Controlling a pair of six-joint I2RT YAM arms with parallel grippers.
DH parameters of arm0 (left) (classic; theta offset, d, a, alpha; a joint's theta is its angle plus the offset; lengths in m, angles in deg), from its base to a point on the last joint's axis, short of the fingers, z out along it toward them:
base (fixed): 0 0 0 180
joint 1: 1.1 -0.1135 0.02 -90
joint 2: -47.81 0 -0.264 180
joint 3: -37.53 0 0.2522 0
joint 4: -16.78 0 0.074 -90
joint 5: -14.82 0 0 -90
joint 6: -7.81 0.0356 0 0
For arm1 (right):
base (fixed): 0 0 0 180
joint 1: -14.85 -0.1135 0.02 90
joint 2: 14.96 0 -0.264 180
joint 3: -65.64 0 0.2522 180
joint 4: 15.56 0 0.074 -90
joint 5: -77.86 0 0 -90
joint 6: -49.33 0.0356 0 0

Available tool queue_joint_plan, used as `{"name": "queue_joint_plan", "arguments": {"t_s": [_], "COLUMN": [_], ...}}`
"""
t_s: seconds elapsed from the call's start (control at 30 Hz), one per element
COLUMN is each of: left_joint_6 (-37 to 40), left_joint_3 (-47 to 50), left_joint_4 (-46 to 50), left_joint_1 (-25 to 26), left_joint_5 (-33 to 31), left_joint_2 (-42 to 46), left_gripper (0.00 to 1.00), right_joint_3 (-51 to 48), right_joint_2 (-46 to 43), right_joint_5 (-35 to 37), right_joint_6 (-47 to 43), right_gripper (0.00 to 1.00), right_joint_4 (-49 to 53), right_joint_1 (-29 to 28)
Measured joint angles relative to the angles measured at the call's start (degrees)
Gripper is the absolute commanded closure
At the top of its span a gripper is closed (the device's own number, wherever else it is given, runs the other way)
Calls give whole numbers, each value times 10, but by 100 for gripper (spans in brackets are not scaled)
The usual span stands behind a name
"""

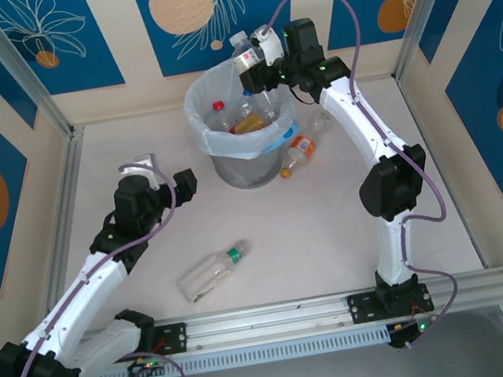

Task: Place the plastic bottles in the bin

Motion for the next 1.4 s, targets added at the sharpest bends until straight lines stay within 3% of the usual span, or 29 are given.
{"name": "queue_joint_plan", "arguments": {"t_s": [0.1,0.3,0.83,1.1,1.4], "left_joint_6": [34,63,87,82,51], "left_joint_3": [-15,-37,-79,-92,-96], "left_joint_4": [24,80,168,221,302], "left_joint_1": [-1,-1,-1,7,58], "left_joint_5": [52,98,121,120,105], "left_joint_2": [-11,-24,-94,-119,-145], "left_gripper": [1,1,1,1,1], "right_joint_3": [15,17,-19,-130,-283], "right_joint_2": [12,23,-19,-136,-266], "right_joint_5": [22,55,66,64,67], "right_joint_6": [-32,-61,-11,68,172], "right_gripper": [18,5,0,1,0], "right_joint_4": [10,15,-5,-49,-101], "right_joint_1": [-11,-40,-48,-48,-47]}}
